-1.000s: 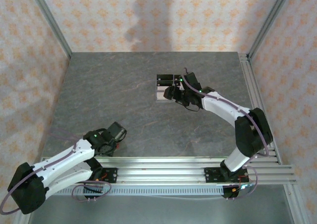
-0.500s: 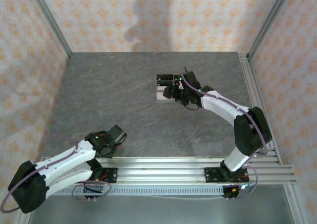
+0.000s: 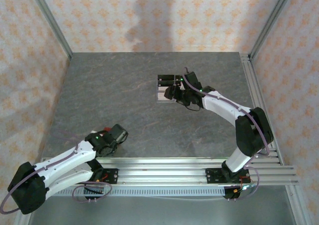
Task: Put the credit cards into the card holder
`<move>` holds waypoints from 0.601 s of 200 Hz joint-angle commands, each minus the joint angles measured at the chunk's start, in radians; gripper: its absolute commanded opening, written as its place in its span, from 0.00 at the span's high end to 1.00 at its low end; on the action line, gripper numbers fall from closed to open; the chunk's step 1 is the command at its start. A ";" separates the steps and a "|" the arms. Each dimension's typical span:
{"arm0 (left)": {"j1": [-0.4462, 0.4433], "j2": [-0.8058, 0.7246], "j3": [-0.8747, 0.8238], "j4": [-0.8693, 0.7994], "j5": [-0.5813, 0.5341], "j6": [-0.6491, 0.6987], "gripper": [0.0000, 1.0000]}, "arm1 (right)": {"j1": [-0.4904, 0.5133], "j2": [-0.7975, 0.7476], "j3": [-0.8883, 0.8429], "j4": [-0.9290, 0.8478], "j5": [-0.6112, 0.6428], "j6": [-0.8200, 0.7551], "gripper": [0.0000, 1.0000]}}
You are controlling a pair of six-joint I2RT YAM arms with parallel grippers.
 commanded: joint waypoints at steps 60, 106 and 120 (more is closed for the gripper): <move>0.003 0.287 0.270 0.244 0.087 0.559 1.00 | -0.035 -0.082 -0.029 -0.094 0.051 -0.081 0.30; -0.013 0.524 0.415 0.496 0.291 0.877 1.00 | -0.059 -0.155 -0.122 -0.120 0.071 -0.100 0.30; -0.016 0.562 0.424 0.596 0.354 0.942 1.00 | -0.059 -0.176 -0.152 -0.120 0.068 -0.098 0.30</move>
